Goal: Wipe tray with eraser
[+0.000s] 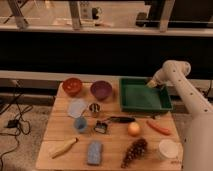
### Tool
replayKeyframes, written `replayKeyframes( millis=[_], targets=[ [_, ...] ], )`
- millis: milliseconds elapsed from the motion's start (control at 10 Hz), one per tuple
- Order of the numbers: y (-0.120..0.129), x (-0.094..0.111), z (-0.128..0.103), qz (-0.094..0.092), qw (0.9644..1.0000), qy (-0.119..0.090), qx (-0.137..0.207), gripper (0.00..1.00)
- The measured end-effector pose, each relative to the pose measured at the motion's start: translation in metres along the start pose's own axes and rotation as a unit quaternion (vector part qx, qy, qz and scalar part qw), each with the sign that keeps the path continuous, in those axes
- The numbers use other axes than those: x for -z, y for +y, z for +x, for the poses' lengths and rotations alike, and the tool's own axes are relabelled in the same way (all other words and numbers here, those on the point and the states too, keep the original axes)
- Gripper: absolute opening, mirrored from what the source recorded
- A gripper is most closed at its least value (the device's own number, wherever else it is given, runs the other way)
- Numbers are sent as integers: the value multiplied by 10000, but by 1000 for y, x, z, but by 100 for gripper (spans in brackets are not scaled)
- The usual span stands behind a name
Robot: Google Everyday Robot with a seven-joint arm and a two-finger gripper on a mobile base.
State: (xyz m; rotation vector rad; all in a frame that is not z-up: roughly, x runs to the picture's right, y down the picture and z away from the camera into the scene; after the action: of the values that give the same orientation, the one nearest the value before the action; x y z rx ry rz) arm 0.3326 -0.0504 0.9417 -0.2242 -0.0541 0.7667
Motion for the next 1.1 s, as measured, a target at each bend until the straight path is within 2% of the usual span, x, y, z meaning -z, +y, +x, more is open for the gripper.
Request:
replayKeyframes(
  millis=[300,1100],
  targets=[
    [13,-12,0,-147,9998,100,52,4],
    [26,-31,13,-331,9988,354,102,4]
  ],
)
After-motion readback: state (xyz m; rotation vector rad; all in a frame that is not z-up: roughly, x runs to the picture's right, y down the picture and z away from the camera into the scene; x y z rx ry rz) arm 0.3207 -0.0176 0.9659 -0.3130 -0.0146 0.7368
